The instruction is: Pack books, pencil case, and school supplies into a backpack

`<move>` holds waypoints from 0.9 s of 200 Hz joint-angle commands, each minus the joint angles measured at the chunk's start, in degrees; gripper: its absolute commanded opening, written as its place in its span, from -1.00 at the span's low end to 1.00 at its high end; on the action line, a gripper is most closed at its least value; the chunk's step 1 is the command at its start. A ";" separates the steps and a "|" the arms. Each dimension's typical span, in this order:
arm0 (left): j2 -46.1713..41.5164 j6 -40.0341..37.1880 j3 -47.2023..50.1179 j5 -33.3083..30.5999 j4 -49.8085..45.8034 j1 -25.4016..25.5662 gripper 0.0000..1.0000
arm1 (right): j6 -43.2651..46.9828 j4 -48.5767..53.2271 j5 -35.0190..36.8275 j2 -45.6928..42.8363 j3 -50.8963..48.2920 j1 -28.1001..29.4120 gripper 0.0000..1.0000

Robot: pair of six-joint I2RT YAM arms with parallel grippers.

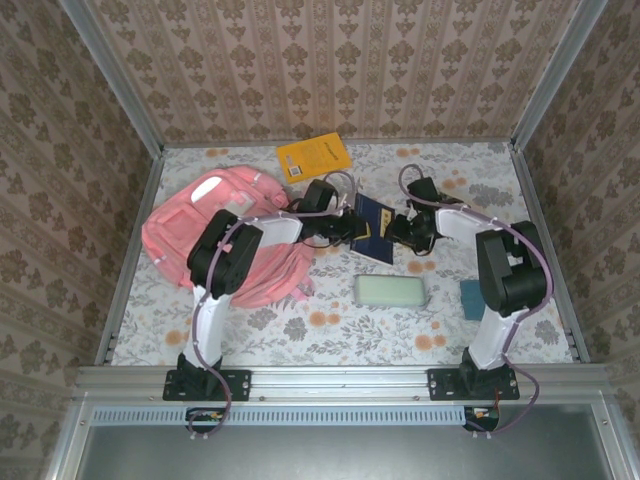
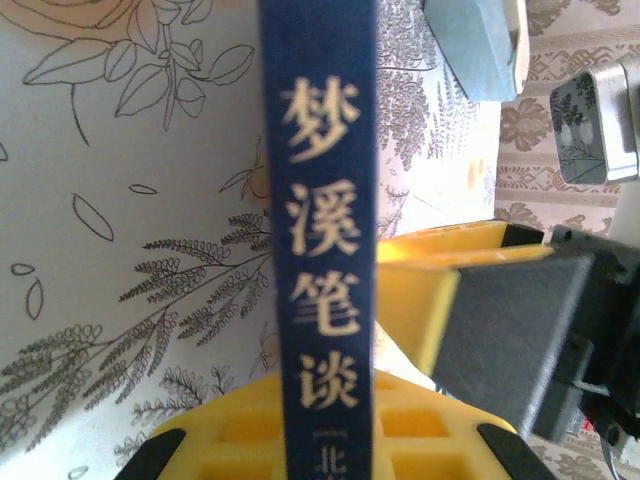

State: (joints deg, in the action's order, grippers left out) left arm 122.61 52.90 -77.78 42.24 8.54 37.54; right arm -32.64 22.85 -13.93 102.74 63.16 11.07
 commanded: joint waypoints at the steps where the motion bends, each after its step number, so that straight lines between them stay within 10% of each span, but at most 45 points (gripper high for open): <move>1: -6.62 -0.02 -0.27 2.16 3.02 -0.86 -1.00 | -3.05 -6.69 -8.76 -7.14 -3.39 -1.85 0.11; 130: -18.41 0.97 0.39 10.93 2.67 -3.52 -1.00 | -29.51 -51.19 -42.57 -11.55 -11.38 -8.17 0.40; 180: -18.63 0.54 0.60 11.74 2.77 -3.91 -1.00 | -31.45 -53.43 -45.88 -12.06 -11.73 -8.17 0.04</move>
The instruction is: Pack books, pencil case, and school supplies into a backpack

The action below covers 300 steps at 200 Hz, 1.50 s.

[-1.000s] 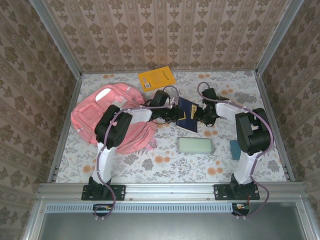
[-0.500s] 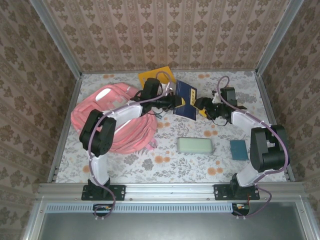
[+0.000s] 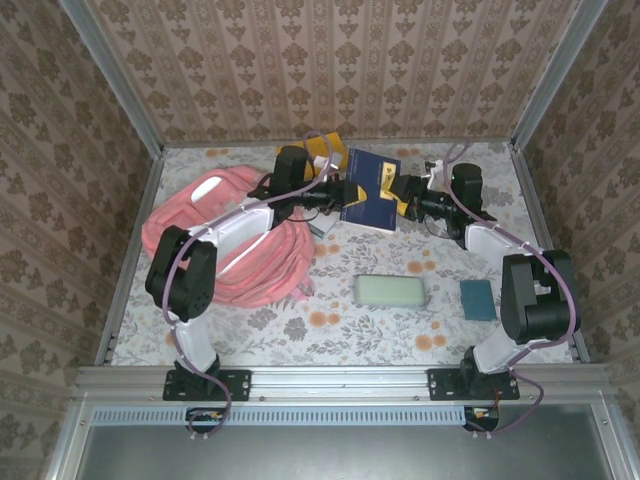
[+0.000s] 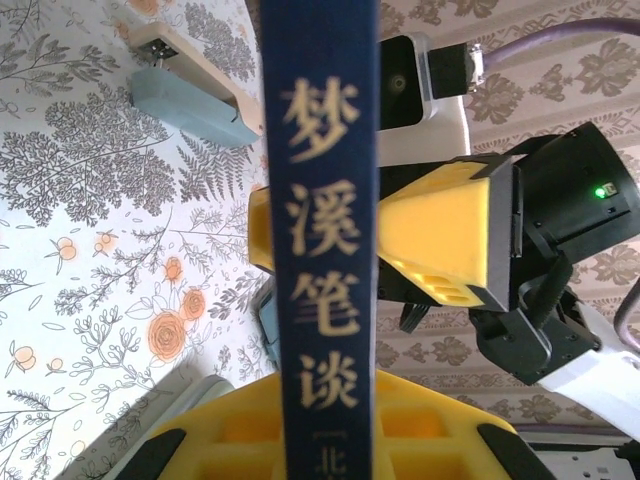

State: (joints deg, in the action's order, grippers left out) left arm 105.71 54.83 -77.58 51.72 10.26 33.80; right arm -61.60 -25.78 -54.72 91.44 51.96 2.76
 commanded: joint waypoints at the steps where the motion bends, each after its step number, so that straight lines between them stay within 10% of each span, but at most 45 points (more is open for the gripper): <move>1: -1.74 -1.39 0.41 2.29 1.06 -0.16 -1.00 | -2.48 -4.80 -5.16 -0.75 -0.54 0.14 0.04; 57: -1.92 -1.65 0.62 3.64 1.25 -0.23 -1.00 | -2.17 -4.39 -6.54 -1.95 -1.35 0.22 -0.07; 104: -2.54 -3.06 0.90 3.48 -0.61 -0.23 -1.00 | -2.08 -3.57 -6.55 -3.46 -0.99 0.22 -1.00; 128: -2.85 -3.75 1.12 3.76 -1.80 -0.50 -0.82 | -0.19 0.13 -6.38 -5.04 -0.41 0.22 -1.00; 162: -7.44 -10.60 2.55 -1.92 -12.28 -3.42 0.01 | 2.70 5.36 -4.00 -8.08 -0.70 0.26 -1.00; 226: -20.31 -35.66 7.41 -32.00 -47.15 -6.78 -0.04 | 8.00 15.37 4.30 -14.33 -3.35 0.31 -1.00; 300: -21.35 -41.12 15.31 -42.55 -55.26 -2.11 -0.20 | 10.56 18.31 7.50 -14.71 -3.39 2.24 -1.00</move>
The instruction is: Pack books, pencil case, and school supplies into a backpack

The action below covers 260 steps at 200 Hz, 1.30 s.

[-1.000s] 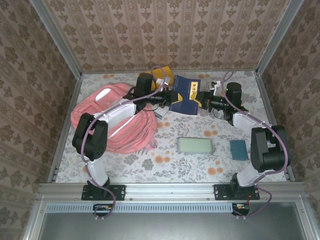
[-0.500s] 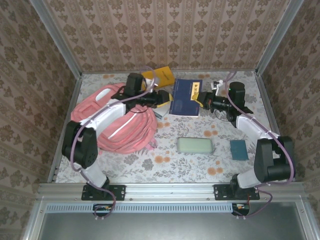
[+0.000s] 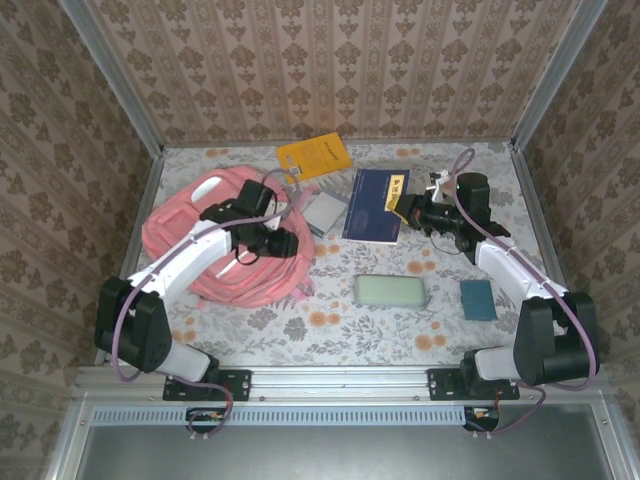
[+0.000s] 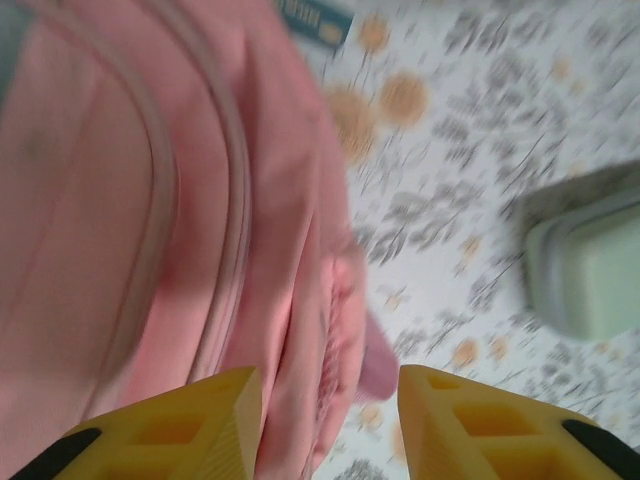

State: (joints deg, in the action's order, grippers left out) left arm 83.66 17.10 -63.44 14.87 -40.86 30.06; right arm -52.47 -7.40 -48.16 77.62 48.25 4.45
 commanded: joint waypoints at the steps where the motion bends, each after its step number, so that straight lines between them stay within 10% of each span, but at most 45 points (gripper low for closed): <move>1: 0.80 -3.39 1.24 -5.80 -4.14 1.65 -0.20 | 1.41 -0.07 1.00 -0.83 0.39 0.56 -1.00; 66: 4.59 -4.01 1.92 -6.75 -3.68 3.32 -0.31 | 1.89 0.37 1.23 -0.44 0.53 1.16 -1.00; 117: 4.01 -4.23 1.12 -8.38 -4.18 4.04 -1.00 | 1.98 0.37 1.38 -0.35 0.27 1.52 -1.00; 260: -6.48 1.44 -23.83 -18.65 -5.32 0.93 -1.00 | -9.75 -12.58 20.38 16.26 8.82 22.83 -1.00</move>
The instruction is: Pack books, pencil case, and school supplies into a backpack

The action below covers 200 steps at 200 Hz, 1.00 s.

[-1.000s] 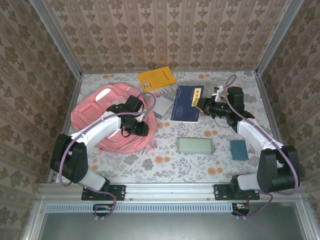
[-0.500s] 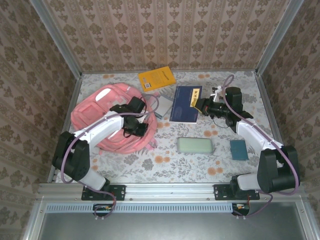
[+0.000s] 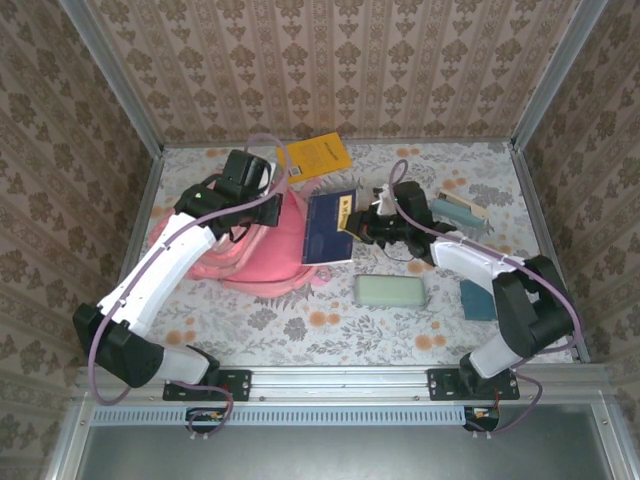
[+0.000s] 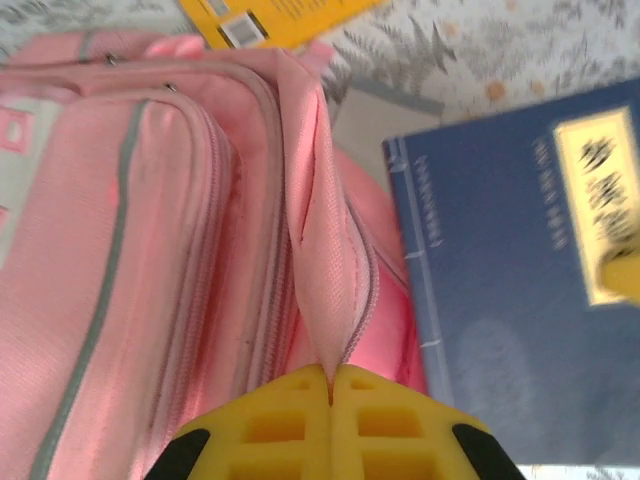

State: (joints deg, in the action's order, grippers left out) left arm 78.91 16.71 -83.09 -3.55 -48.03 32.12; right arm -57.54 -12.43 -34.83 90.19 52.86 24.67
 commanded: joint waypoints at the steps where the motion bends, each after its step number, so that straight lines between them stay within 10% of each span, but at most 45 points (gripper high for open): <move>1: -1.74 1.92 -4.27 -0.14 1.91 -1.15 -1.00 | -4.82 -7.72 7.18 3.90 4.33 2.73 -1.00; 117: -2.44 6.94 -5.43 4.58 2.54 -3.31 -1.00 | -22.18 -29.32 17.49 32.12 26.89 15.04 -1.00; 200: -3.91 9.15 -3.22 6.68 3.52 -3.29 -1.00 | -26.09 -20.48 30.23 42.24 37.20 18.84 -1.00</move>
State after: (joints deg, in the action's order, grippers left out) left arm 78.74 24.27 -85.71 1.15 -48.03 29.04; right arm -81.30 -34.89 -11.55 131.11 86.24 42.83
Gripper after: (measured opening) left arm 0.046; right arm 0.090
